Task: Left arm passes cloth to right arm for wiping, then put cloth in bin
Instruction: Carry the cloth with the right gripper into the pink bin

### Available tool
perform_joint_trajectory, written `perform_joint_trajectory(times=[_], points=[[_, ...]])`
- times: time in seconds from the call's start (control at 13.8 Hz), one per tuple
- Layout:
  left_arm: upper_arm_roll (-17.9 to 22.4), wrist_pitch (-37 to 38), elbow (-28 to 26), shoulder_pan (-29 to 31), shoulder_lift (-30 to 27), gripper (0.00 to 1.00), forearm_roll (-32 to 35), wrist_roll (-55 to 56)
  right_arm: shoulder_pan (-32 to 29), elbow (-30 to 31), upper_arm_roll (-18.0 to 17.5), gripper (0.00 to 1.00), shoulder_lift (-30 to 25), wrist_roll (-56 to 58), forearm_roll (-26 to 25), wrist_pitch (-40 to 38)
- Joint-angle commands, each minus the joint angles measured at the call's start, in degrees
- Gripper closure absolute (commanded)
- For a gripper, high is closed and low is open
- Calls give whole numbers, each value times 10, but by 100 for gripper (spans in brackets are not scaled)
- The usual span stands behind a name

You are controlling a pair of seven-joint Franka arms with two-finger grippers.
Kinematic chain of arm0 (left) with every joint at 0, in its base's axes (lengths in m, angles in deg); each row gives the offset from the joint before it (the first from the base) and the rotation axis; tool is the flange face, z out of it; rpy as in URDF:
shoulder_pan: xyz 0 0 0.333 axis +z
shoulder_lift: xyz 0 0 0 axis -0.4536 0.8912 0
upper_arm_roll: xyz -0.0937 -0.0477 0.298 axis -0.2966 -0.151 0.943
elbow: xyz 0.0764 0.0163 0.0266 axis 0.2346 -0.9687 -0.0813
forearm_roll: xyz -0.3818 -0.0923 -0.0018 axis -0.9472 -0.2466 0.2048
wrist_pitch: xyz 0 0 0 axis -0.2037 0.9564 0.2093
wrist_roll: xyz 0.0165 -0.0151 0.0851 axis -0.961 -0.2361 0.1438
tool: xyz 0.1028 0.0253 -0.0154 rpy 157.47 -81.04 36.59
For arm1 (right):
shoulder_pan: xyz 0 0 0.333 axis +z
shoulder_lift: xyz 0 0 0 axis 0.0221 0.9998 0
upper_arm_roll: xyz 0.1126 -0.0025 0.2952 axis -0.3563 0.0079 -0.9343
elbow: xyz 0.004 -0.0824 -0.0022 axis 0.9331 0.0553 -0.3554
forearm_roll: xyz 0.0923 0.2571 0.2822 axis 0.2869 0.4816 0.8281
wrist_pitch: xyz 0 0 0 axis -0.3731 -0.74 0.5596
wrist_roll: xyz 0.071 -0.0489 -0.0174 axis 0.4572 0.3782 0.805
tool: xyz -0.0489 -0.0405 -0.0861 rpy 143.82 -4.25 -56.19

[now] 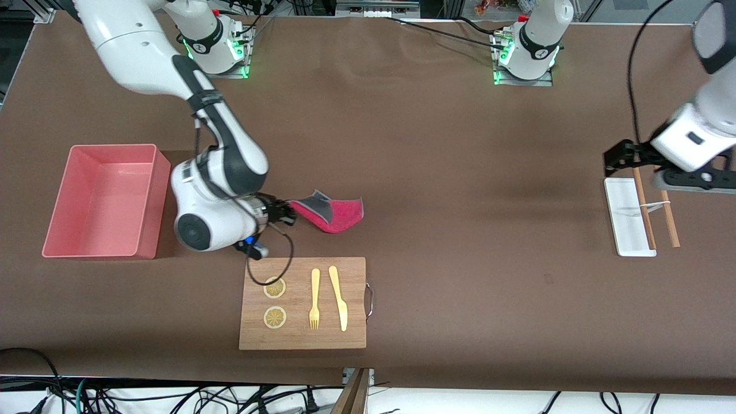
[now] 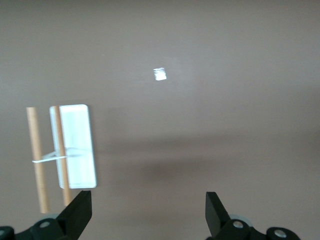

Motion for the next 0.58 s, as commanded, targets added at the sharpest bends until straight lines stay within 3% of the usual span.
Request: perform_joint_trajectory(times=[0.0,0.36,0.44,0.51], points=[[-32,11,0,-3,-3,0,16,44,-7,-4,32,100,3,73,-34,-49],[-25,24,-7,-2,-12,0,-12,40,-39,3,106,100,3,229,-38,-91],[-6,23,-8,-8,-13,0,-21,35,-39,2,121,100,2,257,-38,-95],[46,22,-8,-45,-16,0,-29,8,-39,0,136,100,1,285,-39,-102]])
